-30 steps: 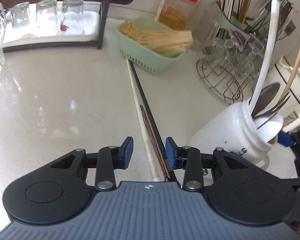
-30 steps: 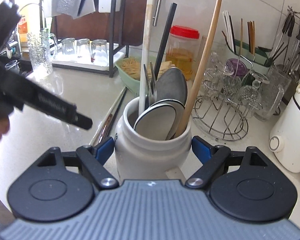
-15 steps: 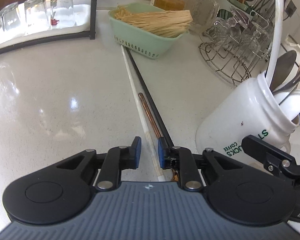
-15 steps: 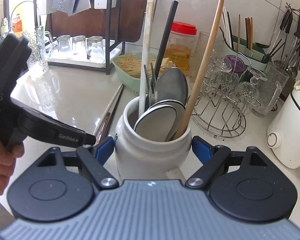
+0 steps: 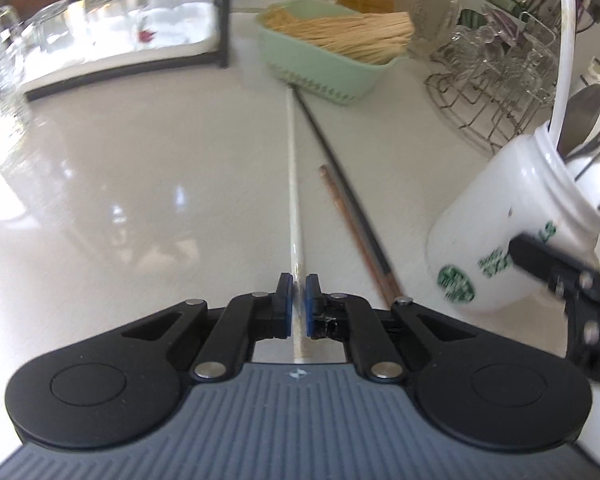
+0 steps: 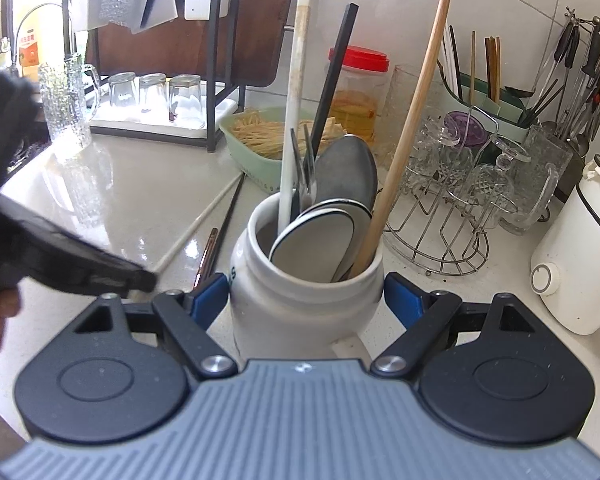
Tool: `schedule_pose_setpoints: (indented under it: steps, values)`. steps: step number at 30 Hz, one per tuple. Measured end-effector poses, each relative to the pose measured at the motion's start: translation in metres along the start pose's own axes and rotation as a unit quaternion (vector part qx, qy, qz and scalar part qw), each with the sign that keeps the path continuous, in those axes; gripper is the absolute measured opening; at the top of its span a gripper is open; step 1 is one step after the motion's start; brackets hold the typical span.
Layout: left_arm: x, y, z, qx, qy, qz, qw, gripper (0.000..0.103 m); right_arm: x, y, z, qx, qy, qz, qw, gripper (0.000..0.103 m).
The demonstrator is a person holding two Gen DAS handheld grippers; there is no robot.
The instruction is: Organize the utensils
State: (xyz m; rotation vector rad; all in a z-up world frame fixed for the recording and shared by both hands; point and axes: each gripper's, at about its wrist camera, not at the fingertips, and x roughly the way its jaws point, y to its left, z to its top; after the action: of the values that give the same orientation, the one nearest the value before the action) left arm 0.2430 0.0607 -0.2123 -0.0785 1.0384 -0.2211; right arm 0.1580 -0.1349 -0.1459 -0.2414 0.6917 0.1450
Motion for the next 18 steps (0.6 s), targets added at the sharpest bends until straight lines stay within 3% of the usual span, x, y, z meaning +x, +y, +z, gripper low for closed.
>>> schedule_pose_setpoints:
  steps: [8,11,18]
  values:
    - [-0.029,0.022,-0.034,0.003,0.041,0.012,0.9991,0.007,-0.001,0.000,-0.001,-0.006,-0.003,0.000,1.000,0.087]
    - [-0.039,0.031,-0.047,-0.025,0.059,0.015,0.9978,0.007,-0.001,0.001,-0.001,-0.008,-0.004,0.000,1.000,0.087]
    - [-0.050,0.036,-0.062,-0.042,0.062,0.031,0.9967,0.008,-0.001,0.001,-0.001,-0.018,-0.003,0.002,1.000,0.087]
